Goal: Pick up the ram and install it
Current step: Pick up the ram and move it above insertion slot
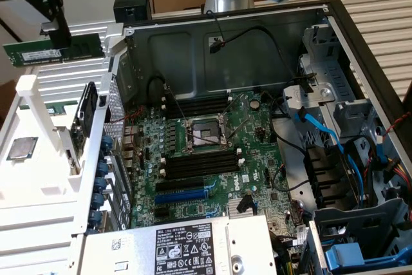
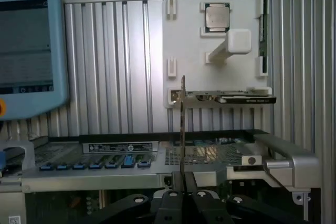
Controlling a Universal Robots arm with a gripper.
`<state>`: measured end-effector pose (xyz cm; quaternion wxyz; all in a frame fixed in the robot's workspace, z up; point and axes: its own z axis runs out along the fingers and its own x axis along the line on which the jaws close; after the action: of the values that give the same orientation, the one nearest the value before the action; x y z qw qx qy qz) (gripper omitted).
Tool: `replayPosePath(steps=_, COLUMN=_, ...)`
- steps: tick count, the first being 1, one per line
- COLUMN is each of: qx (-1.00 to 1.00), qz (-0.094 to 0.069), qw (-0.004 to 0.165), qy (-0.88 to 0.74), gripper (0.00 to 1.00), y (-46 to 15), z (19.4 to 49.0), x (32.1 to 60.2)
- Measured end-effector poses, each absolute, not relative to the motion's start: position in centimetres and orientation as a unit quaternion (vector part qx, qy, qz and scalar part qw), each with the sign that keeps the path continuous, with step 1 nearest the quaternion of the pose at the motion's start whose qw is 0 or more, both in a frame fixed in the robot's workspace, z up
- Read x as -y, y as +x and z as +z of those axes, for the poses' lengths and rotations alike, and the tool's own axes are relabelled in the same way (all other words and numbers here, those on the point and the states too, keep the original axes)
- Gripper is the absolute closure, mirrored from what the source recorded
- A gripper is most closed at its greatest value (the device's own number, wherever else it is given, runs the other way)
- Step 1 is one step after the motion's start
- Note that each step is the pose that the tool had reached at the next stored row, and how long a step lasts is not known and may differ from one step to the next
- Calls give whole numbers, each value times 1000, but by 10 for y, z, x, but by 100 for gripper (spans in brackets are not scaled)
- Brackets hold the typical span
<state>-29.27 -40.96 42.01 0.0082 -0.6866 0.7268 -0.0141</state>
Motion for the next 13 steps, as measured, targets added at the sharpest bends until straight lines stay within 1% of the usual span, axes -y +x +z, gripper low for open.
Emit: replayPosePath(steps=13, qx=-727, qz=-15, qw=7, qy=-687, gripper=88, y=-229, z=422, x=410)
